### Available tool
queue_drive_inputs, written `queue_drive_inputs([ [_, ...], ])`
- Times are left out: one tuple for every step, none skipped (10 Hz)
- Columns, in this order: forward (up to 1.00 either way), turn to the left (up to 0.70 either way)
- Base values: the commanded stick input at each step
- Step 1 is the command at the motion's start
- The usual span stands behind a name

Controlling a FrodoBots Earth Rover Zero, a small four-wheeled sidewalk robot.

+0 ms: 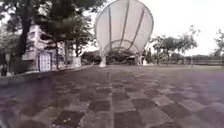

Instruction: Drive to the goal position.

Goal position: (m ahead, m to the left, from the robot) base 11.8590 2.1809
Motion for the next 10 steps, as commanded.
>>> queue_drive_inputs([
  [1.00, 0.00],
  [1.00, 0.00],
  [1.00, 0.00],
  [1.00, 0.00],
  [1.00, 0.00],
  [1.00, 0.00],
  [1.00, 0.00],
  [1.00, 0.00],
  [1.00, 0.00],
  [1.00, 0.00],
])
